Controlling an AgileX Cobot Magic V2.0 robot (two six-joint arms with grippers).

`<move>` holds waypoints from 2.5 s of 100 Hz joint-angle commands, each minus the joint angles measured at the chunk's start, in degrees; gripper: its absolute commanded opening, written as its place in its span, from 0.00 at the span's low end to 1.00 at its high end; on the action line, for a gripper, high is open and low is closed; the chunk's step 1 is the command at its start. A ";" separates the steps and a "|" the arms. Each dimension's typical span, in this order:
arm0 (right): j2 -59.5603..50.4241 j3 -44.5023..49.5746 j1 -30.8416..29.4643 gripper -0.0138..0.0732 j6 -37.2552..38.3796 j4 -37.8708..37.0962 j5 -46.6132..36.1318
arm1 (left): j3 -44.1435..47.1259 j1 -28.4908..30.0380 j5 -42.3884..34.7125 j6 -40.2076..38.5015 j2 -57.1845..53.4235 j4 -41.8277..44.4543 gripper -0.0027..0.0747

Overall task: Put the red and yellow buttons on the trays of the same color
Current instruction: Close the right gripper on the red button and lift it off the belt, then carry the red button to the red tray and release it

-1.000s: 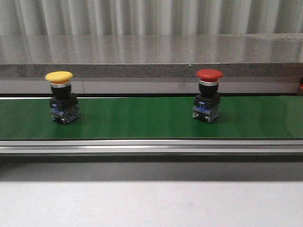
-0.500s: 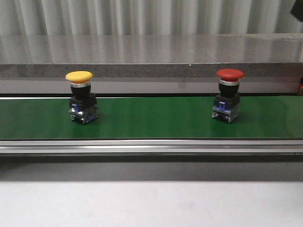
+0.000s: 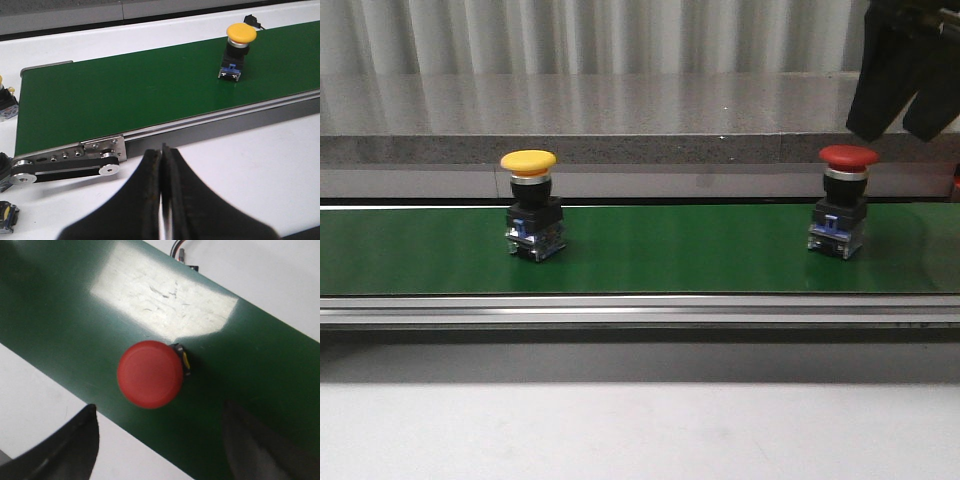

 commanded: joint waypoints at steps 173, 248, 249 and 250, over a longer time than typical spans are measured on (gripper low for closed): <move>13.95 -14.55 -33.20 0.23 4.86 -1.74 -18.89 | -1.43 -0.47 -3.62 0.13 0.52 -1.41 0.01; 22.46 -14.98 -33.15 0.63 4.86 1.07 -24.05 | -1.43 -0.47 -3.62 0.13 0.52 -1.41 0.01; 22.46 -14.98 -33.15 0.64 4.86 1.07 -24.05 | -1.43 -0.47 -3.62 0.13 0.52 -1.41 0.01; 22.46 -14.98 -33.15 0.65 4.86 1.07 -24.05 | -1.43 -0.47 -3.62 0.13 0.52 -1.41 0.01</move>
